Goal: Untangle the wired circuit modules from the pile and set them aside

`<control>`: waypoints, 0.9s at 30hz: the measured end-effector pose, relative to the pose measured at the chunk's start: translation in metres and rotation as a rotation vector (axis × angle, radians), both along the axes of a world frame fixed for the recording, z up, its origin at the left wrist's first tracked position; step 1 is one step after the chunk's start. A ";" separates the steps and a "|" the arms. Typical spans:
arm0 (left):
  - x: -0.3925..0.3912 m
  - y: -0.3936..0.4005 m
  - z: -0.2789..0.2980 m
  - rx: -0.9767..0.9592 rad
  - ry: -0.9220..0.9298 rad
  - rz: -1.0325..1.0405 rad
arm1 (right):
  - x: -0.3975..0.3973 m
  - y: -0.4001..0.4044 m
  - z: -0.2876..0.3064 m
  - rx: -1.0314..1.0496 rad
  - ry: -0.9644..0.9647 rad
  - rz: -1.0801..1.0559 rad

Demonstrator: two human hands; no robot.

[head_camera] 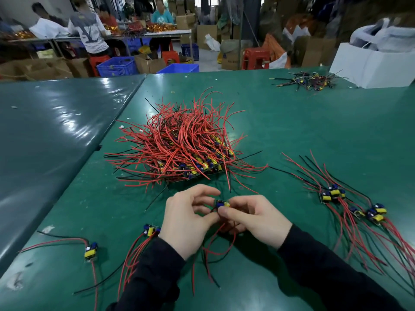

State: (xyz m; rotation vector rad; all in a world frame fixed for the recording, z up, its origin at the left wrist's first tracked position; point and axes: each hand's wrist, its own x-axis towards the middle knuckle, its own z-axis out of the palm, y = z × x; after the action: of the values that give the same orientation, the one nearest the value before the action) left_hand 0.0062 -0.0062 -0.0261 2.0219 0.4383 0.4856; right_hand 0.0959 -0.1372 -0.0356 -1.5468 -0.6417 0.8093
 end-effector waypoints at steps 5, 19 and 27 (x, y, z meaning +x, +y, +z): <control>-0.001 0.004 0.003 -0.281 -0.026 -0.068 | 0.006 -0.003 0.004 0.135 0.086 -0.076; -0.009 0.014 0.024 -0.826 0.152 -0.256 | 0.016 -0.016 0.022 0.020 0.067 0.097; 0.001 0.001 0.014 -0.952 -0.045 -0.088 | 0.001 -0.005 0.014 0.214 0.243 -0.108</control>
State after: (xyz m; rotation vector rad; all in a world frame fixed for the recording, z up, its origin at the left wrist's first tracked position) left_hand 0.0067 -0.0051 -0.0120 1.1011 0.4368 0.1960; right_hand 0.0973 -0.1426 -0.0211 -1.2545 -0.4471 0.8039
